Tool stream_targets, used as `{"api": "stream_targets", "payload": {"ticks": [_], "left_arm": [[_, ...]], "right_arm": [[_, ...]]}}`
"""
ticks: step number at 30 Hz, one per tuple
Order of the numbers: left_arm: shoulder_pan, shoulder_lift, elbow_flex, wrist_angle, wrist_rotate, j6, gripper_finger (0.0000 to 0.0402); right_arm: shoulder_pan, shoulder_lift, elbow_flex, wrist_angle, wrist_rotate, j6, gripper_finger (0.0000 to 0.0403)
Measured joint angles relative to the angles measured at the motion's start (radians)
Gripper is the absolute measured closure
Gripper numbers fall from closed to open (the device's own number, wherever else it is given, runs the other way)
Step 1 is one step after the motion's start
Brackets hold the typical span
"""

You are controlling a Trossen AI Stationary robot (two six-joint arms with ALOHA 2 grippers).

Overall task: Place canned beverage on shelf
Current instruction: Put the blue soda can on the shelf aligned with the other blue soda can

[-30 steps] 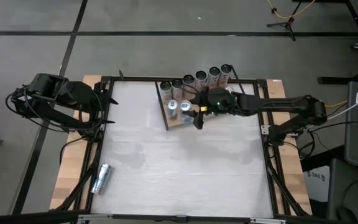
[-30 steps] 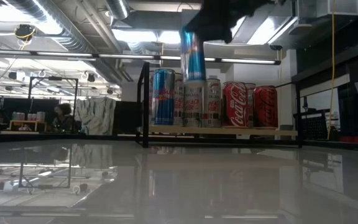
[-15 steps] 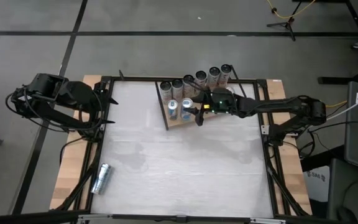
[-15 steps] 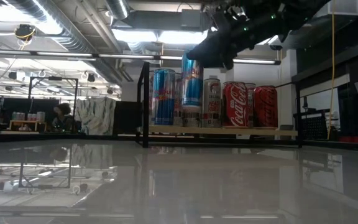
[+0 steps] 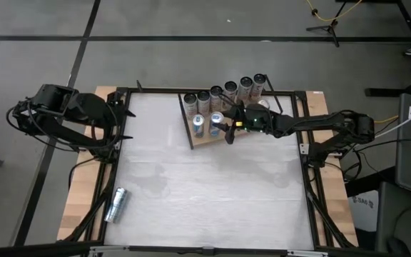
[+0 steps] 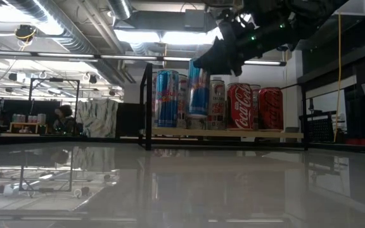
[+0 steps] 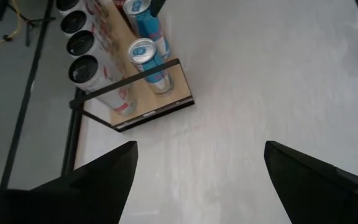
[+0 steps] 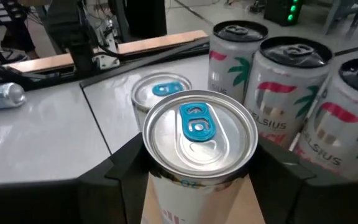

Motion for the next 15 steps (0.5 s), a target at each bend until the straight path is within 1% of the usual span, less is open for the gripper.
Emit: {"api": "stream_targets", "payload": {"ticks": [2, 7, 15], "left_arm": [[0.000, 0.000, 0.000, 0.001, -0.008, 0.000, 0.0060], [0.000, 0.000, 0.000, 0.016, -0.025, 0.000, 0.0060], [0.000, 0.000, 0.000, 0.036, -0.025, -0.001, 0.0060]], "right_arm": [[0.000, 0.007, -0.007, 0.007, 0.003, 0.000, 0.0184], [0.000, 0.059, -0.015, 0.090, 0.000, 0.001, 0.0184], [0.000, 0.110, -0.013, 0.134, 0.012, -0.007, 0.0183]]}}
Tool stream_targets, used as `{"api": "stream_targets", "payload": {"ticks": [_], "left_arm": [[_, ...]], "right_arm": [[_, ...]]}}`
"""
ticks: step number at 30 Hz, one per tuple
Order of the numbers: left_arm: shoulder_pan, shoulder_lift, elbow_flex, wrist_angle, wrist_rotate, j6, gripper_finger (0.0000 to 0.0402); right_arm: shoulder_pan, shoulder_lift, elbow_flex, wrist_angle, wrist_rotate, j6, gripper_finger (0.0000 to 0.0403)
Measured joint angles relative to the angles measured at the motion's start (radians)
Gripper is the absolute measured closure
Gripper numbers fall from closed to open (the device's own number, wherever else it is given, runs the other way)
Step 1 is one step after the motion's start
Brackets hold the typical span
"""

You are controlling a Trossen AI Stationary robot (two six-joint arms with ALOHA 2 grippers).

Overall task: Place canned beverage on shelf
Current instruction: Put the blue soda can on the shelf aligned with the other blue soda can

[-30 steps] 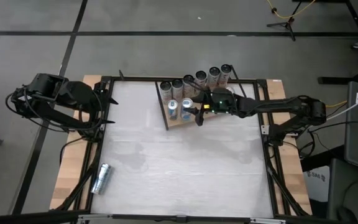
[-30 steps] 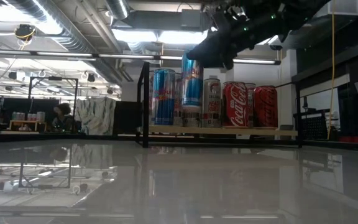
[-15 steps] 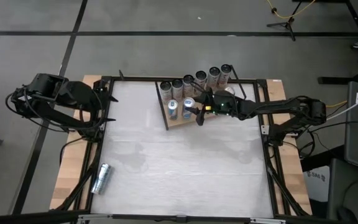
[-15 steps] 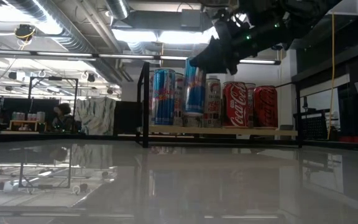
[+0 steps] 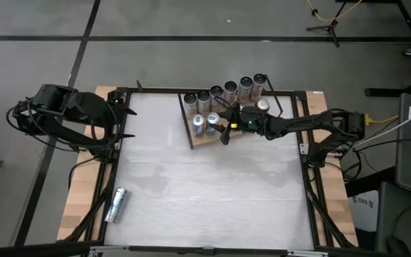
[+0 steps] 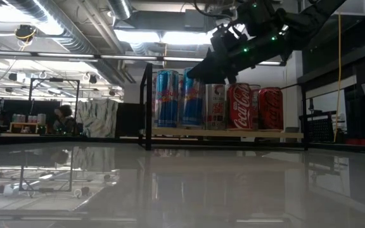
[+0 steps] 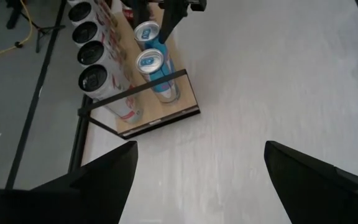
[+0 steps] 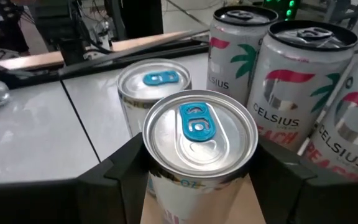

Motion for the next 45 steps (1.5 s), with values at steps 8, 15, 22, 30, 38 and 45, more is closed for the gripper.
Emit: {"api": "stream_targets", "payload": {"ticks": [8, 15, 22, 30, 38, 45], "left_arm": [[0.000, 0.000, 0.000, 0.000, 0.000, 0.000, 0.0060], [0.000, 0.000, 0.000, -0.001, 0.000, 0.000, 0.0060], [0.000, 0.000, 0.000, -0.001, 0.000, 0.000, 0.0060], [0.000, 0.000, 0.000, -0.001, 0.000, 0.000, 0.0060], [0.000, 0.000, 0.000, -0.002, 0.000, 0.000, 0.0060], [0.000, 0.000, 0.000, -0.002, 0.000, -0.001, 0.0060]], "right_arm": [[0.000, 0.013, 0.001, 0.022, -0.002, 0.000, 0.0183], [0.000, 0.012, 0.001, 0.019, -0.002, 0.001, 0.0182], [0.000, 0.012, 0.001, 0.018, -0.003, 0.001, 0.0182], [0.001, 0.012, 0.001, 0.015, -0.003, 0.002, 0.0163], [0.001, 0.012, 0.001, 0.016, -0.007, 0.008, 0.0130], [0.001, 0.012, 0.001, 0.015, -0.007, 0.007, 0.0126]]}}
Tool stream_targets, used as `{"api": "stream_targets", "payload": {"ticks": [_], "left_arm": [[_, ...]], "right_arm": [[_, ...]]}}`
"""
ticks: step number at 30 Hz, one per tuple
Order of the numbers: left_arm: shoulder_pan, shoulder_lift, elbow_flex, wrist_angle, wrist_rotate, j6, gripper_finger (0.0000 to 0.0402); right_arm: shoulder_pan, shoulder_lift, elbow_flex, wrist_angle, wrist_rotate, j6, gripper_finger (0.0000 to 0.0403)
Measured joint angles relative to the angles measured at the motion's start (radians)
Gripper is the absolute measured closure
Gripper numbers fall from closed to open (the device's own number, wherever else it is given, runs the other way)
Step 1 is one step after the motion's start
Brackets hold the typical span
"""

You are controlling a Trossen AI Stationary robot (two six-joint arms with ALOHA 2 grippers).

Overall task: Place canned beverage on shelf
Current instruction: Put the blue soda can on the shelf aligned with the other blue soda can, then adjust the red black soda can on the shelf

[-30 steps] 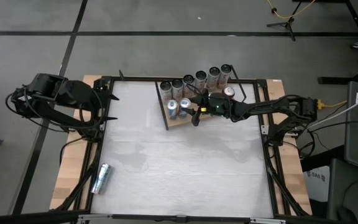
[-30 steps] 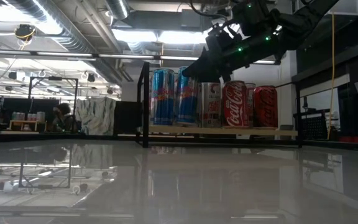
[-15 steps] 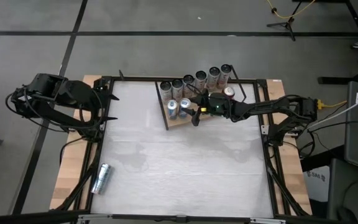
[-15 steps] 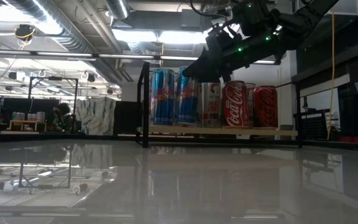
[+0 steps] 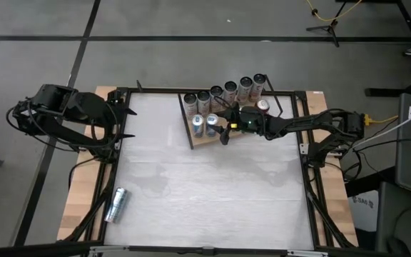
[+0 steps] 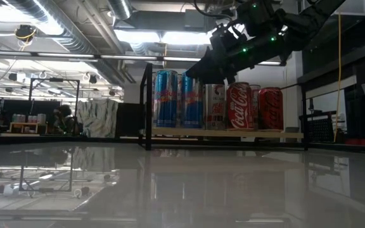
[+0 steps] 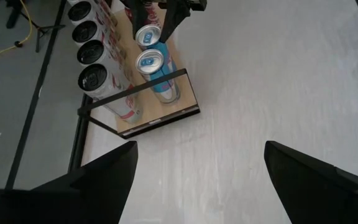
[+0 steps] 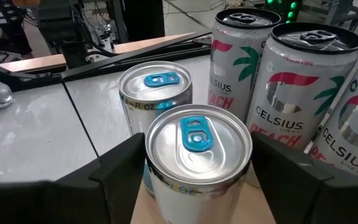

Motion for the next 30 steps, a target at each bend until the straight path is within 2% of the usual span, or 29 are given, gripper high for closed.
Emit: {"api": "stream_targets", "payload": {"ticks": [21, 30], "left_arm": [[0.000, 0.000, 0.000, 0.000, 0.000, -0.001, 0.0060], [0.000, 0.000, 0.000, 0.001, 0.000, -0.001, 0.0060]], "right_arm": [[0.000, 0.001, 0.043, -0.014, -0.024, 0.001, 0.0125], [0.000, -0.079, 0.045, -0.063, -0.015, -0.002, 0.0125]]}}
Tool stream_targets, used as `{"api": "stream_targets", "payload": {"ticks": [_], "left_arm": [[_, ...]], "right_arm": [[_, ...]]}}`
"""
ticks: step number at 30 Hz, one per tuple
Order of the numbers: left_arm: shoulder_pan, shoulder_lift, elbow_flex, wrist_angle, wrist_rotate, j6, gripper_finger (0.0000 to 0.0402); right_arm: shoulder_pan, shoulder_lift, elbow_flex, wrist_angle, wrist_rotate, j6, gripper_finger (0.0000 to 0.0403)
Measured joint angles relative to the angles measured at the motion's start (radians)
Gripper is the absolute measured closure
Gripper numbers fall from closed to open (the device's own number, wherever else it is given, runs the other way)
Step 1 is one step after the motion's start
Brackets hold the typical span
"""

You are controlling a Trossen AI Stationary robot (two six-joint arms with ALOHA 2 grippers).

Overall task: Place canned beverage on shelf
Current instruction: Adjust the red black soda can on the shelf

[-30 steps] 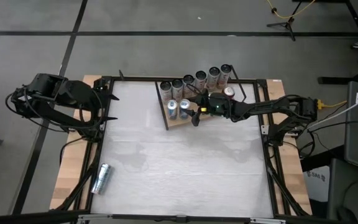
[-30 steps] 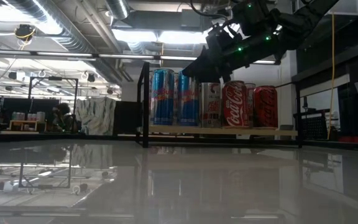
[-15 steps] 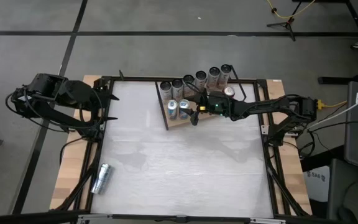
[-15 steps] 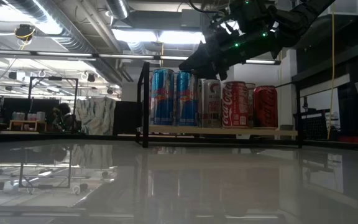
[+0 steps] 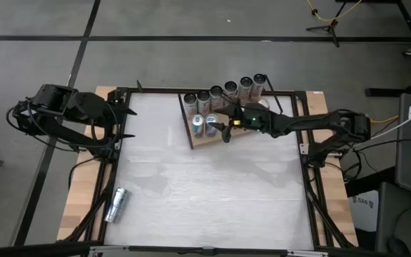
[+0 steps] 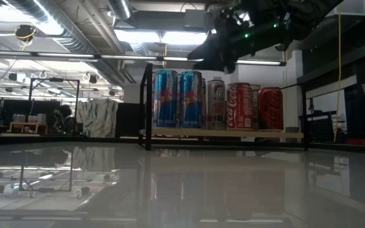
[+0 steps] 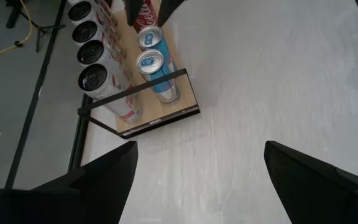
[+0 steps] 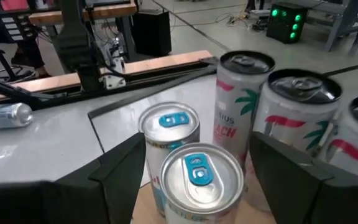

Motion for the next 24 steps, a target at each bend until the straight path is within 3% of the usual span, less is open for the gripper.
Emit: {"api": "stream_targets", "payload": {"ticks": [10, 17, 21, 24], "left_arm": [[0.000, 0.000, 0.000, 0.001, 0.000, 0.001, 0.0060], [0.000, 0.000, 0.000, 0.002, 0.000, 0.002, 0.0060], [0.000, 0.000, 0.000, 0.003, 0.000, 0.002, 0.0060], [0.000, 0.000, 0.000, 0.011, 0.000, 0.002, 0.0060]], "right_arm": [[0.001, -0.136, 0.000, -0.022, -0.003, 0.011, 0.0125], [0.001, -0.230, 0.000, -0.022, -0.085, 0.079, 0.0125], [0.001, -0.275, 0.001, -0.041, 0.000, 0.165, 0.0125], [0.000, -0.297, 0.055, -0.201, 0.079, 0.186, 0.0125]]}}
